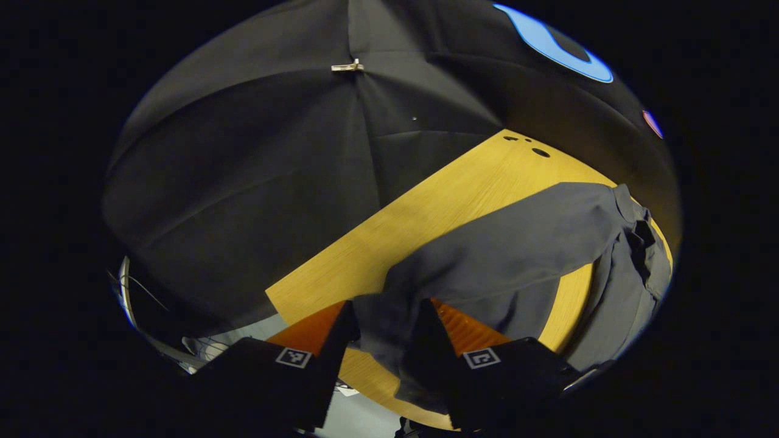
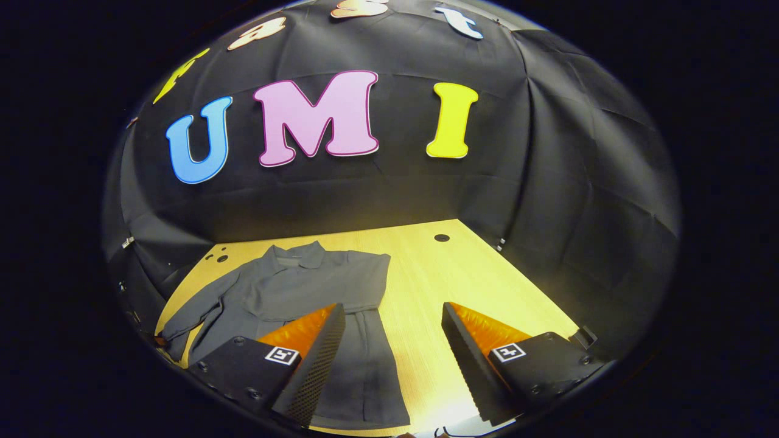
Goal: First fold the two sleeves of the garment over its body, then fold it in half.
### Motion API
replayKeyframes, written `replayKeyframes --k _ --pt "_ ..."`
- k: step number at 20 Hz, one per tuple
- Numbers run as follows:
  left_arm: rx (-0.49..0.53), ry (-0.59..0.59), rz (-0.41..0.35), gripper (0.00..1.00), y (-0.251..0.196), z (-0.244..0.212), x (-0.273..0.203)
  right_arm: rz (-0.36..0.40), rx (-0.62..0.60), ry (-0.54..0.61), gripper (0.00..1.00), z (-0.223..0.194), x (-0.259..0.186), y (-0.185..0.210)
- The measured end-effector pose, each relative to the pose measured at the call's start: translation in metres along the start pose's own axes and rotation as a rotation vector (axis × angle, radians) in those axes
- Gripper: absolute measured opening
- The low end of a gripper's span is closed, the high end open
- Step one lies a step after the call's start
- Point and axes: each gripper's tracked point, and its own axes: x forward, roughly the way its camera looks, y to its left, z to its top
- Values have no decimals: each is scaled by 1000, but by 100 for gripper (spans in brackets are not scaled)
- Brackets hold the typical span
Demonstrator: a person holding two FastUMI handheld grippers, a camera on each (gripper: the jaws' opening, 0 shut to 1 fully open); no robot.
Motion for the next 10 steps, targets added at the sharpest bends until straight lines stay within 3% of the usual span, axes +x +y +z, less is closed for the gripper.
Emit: replayKeyframes --k 3,4,5,7,10 --pt "51 8 -25 37 -11 2 0 -2 -1 -7 99 2 -3 6" --pt "74 10 -31 30 -15 3 0 -6 -4 -5 98 2 -2 6" --pt "98 8 -37 17 -17 6 1 -10 -6 0 98 2 -3 7" --pt "86 -15 -94 6 -23 12 1 -11 -11 11 98 2 -4 10" --pt "27 -26 -115 6 -31 28 1 -18 -36 14 99 7 -3 12"
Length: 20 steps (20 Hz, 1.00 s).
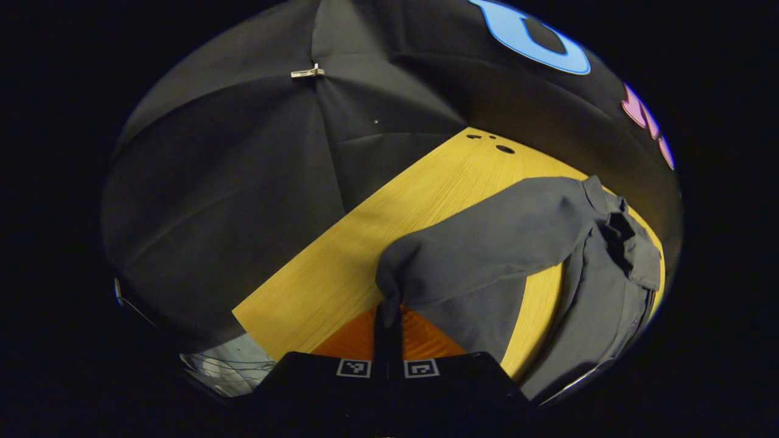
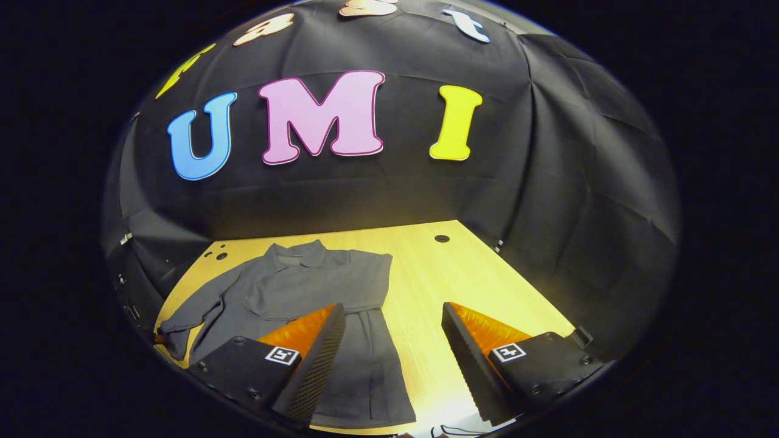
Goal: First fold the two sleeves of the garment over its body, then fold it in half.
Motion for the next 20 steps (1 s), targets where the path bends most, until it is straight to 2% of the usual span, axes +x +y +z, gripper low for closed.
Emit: replayKeyframes --k 4,8,14,20 --pt "24 -98 -35 5 -12 55 -8 -13 15 -2 99 5 19 1" --pt "-25 -185 -121 5 -52 109 -21 -24 -5 -4 98 6 27 -8" --pt "-4 -256 -274 5 -163 167 -36 -37 16 2 99 14 48 -33" --pt "38 -282 -422 5 -285 184 -70 -37 39 0 99 14 60 -66"
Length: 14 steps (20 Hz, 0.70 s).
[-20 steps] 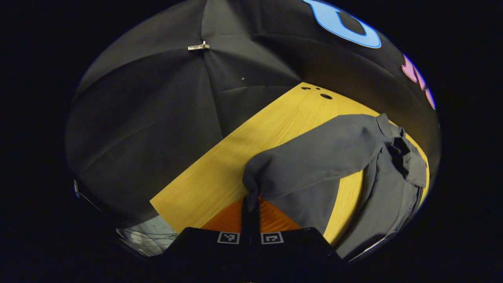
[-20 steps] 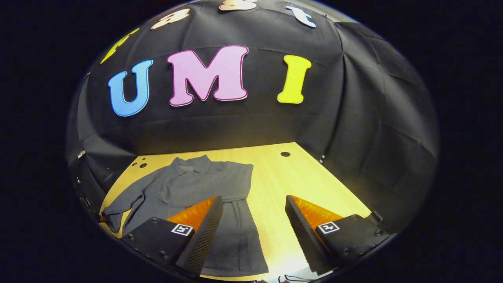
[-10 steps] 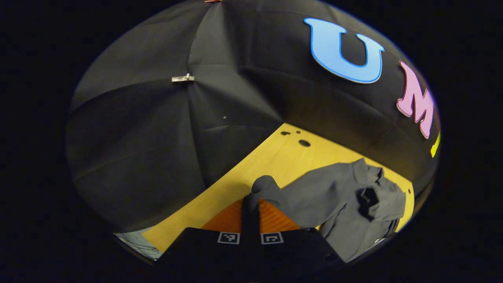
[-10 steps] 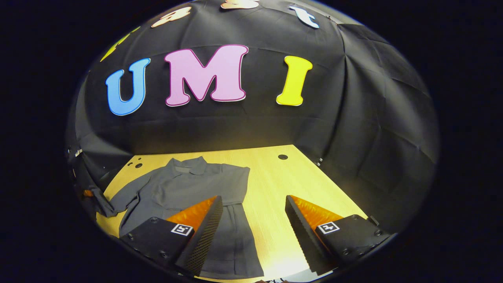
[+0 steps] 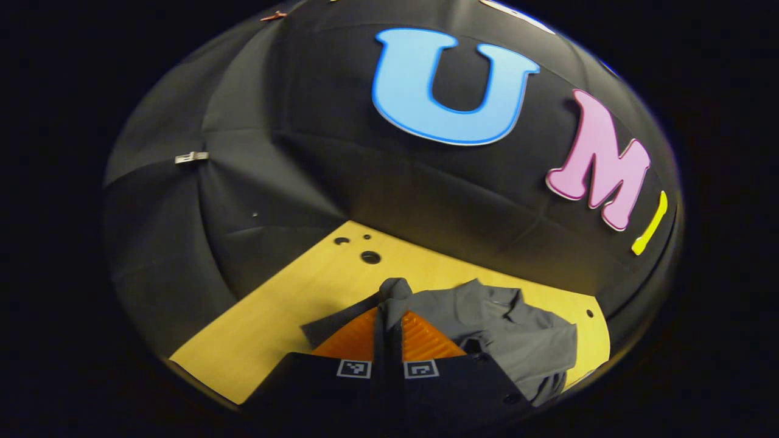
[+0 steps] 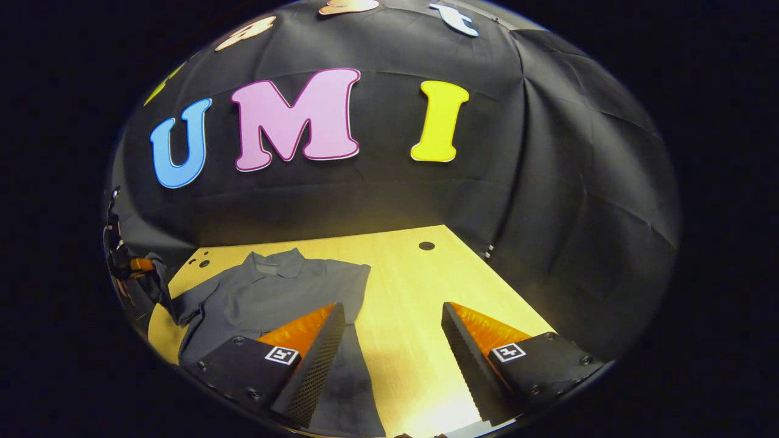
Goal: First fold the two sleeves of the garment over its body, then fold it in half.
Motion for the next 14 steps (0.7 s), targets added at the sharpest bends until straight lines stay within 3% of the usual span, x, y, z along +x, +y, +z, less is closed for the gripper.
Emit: replayKeyframes --k 5,6,14 --pt "22 21 -133 2 -108 -10 17 -18 45 26 99 -11 9 -34" --pt "42 29 -158 5 -129 -15 20 -23 55 30 99 -12 10 -42" --pt "143 118 -347 5 -287 -74 31 -24 116 67 99 -23 13 -83"
